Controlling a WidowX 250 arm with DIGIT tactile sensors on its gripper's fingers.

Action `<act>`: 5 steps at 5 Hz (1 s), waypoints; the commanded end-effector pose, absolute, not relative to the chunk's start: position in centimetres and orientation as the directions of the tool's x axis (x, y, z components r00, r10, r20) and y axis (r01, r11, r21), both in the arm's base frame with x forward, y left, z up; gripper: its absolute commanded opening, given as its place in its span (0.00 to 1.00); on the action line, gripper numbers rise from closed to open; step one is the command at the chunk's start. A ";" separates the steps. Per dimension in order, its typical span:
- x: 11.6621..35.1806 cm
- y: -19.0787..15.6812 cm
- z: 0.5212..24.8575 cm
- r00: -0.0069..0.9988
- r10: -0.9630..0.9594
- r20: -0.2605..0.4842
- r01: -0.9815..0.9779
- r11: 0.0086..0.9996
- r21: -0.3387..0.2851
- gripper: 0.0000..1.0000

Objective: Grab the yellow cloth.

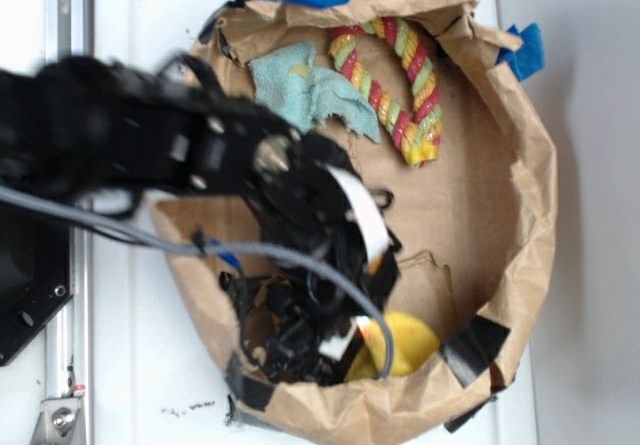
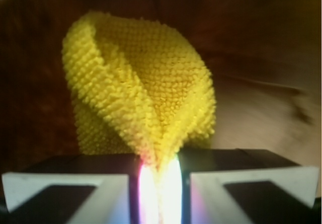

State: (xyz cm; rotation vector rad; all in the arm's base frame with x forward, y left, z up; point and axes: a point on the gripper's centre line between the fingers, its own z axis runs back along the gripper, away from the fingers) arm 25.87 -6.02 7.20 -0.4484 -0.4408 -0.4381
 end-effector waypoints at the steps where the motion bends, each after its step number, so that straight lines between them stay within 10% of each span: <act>1: 25.5 -2.1 12.5 0.941 -0.056 0.334 0.187 0.908 -0.376 0.00; 2: 25.3 -0.1 14.2 0.982 0.131 0.136 -0.075 0.930 -0.359 0.00; 5: 26.0 -0.5 16.7 0.974 0.225 0.003 -0.221 0.959 -0.179 0.00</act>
